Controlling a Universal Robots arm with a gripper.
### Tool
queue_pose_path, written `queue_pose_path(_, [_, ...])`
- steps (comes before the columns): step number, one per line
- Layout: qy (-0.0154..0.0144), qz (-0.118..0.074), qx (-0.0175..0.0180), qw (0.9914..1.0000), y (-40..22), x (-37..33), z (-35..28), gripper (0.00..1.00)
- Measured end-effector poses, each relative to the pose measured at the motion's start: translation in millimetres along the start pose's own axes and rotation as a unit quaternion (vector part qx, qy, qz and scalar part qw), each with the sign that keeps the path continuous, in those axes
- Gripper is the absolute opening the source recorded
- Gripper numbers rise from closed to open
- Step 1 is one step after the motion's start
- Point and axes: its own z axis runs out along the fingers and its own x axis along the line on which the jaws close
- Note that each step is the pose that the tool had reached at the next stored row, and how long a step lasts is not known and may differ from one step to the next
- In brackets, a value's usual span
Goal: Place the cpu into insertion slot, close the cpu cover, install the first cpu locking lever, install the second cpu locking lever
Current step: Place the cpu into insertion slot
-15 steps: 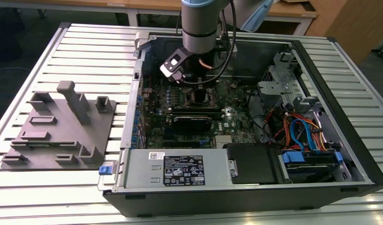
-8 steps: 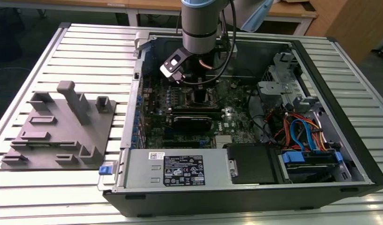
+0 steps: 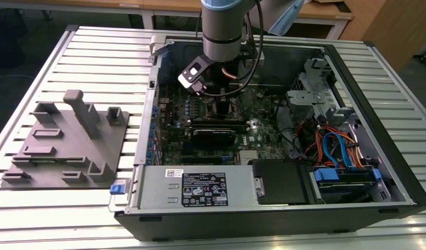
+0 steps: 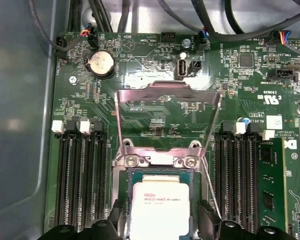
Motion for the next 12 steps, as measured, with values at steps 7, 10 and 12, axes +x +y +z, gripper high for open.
queue_pose_path(7, [0.0005, 0.0, 0.0, 1.0, 0.0, -2.1, 0.0, 0.67])
queue_pose_path(10, [0.0016, 0.0, 0.0, 1.0, 0.0, -2.1, -0.2, 0.67])
queue_pose_path(12, [0.0018, 0.0, 0.0002, 1.0, 0.0, -2.1, -0.5, 0.66])
